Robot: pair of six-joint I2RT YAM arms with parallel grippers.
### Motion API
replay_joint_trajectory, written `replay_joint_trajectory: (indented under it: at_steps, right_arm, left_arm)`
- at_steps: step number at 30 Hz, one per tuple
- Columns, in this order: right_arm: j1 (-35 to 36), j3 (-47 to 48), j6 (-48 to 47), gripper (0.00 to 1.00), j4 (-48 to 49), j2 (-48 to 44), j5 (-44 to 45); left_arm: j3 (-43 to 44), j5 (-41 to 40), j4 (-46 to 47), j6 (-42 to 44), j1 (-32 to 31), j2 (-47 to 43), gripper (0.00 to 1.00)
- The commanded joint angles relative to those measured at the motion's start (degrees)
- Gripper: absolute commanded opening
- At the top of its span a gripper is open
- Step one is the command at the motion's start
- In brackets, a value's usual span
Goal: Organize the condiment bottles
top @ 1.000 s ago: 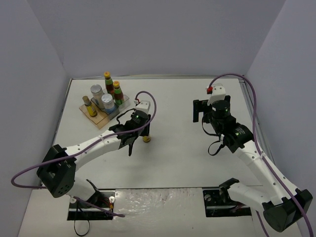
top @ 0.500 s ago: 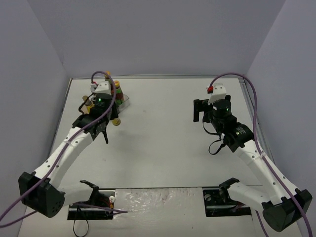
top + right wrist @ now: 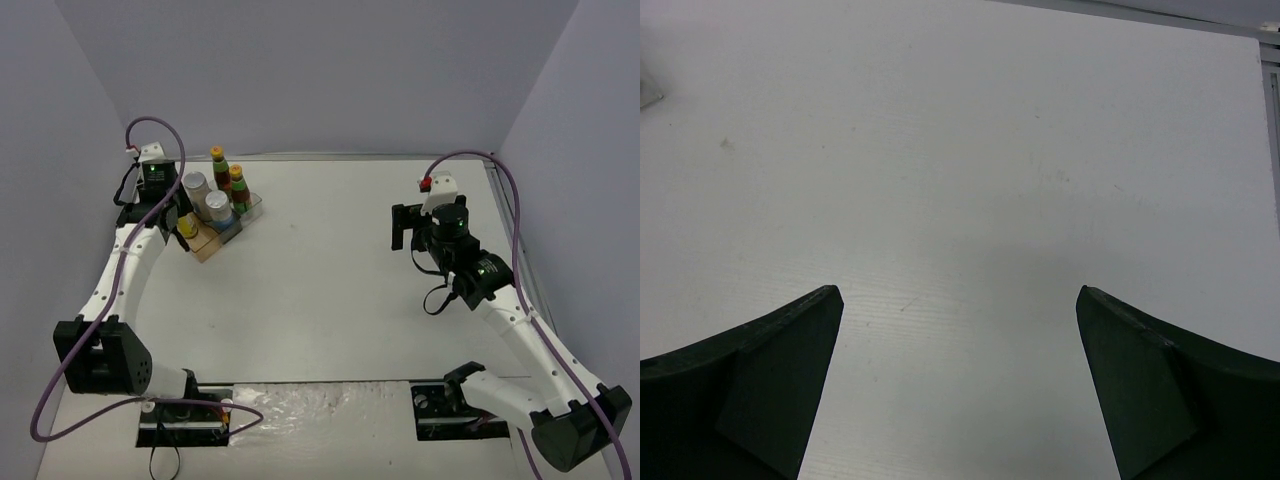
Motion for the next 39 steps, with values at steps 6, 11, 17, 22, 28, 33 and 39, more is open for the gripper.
replay_joint_trajectory:
  at_steps: [6,11,17,22,28,33,39]
  right_arm:
    - [-0.79,-1.12,-0.49,1.00,2.79,-3.19,-1.00]
    - [-0.96,-1.38,-0.57,1.00,2.54,-3.52,-0.98]
    - [-0.98,-1.66,-0.57,1.00,2.63,-3.08,-1.06]
    - [-1.14,-2.08,-0.11,1.00,2.63,-3.18,-1.24]
    - [-1.09,-2.12,0.08,1.00,2.58,-3.65,-1.06]
    - [-1.12,-1.67,0.61,1.00,2.56,-4.28,-0.98]
    - [-1.08,0.04,0.91,1.00,2.54,-5.73,0.60]
  left_arm:
    - [5.01,0.12,9.44,0.42,0.76,5.42,0.00]
    - [2.28,0.61,11.32,-0.67,0.75,7.28,0.00]
    - [-0.80,1.76,14.13,-1.49,0.68,10.45,0.07]
    - [-2.33,1.47,14.49,-1.82,0.62,11.08,0.18]
    - [-3.35,1.41,13.61,-1.82,0.63,9.34,0.42]
    - [-3.57,1.96,11.16,-1.82,0.36,5.81,0.63]
    - [-4.07,4.52,6.58,-2.39,0.21,-2.59,0.87]
